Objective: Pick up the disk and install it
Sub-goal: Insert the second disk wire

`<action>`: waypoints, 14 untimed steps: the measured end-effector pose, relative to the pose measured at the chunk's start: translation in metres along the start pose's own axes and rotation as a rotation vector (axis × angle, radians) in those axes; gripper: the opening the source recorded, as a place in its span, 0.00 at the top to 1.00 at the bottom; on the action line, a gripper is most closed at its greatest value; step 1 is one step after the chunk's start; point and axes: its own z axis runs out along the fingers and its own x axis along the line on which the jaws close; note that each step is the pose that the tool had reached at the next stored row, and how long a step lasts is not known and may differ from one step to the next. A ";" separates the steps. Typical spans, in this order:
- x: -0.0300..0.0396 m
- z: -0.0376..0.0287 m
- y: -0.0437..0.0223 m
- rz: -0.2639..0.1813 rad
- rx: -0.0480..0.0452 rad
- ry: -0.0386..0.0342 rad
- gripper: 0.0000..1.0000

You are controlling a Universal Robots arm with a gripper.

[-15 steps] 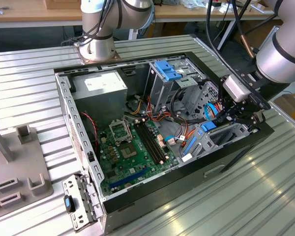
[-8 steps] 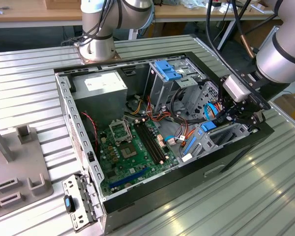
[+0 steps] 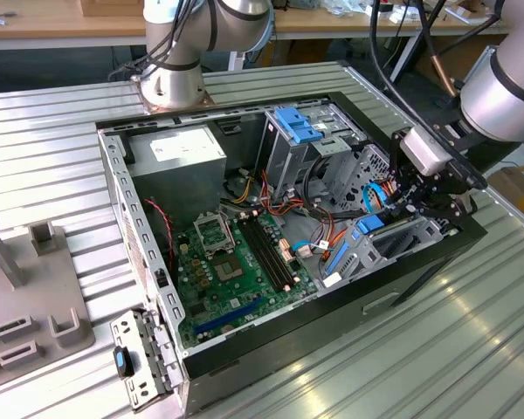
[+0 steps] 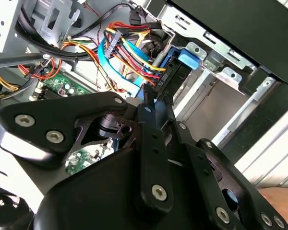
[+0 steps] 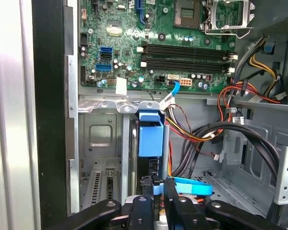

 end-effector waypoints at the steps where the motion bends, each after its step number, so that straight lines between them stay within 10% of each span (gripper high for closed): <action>1: -0.0004 -0.0025 -0.0003 0.000 0.0000 0.0000 0.76; 6: -0.0065 -0.0398 -0.0048 0.000 0.0000 0.0000 0.76; 14: -0.0245 -0.0402 -0.0024 0.001 0.0001 0.0036 0.76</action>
